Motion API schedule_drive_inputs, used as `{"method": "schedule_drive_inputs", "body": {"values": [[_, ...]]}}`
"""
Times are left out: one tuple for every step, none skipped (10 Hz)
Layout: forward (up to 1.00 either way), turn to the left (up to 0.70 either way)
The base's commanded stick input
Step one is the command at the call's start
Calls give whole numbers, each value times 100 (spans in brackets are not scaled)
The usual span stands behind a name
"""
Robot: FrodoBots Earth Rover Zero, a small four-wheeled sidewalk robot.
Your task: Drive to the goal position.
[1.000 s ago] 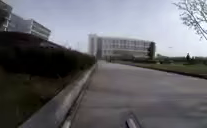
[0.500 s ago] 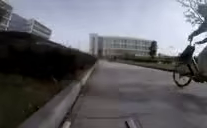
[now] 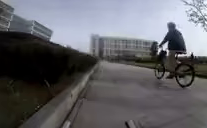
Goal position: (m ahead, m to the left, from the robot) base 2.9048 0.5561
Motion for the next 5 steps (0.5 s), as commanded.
{"method": "schedule_drive_inputs", "body": {"values": [[45,0],[45,0],[45,0],[45,0],[45,0]]}}
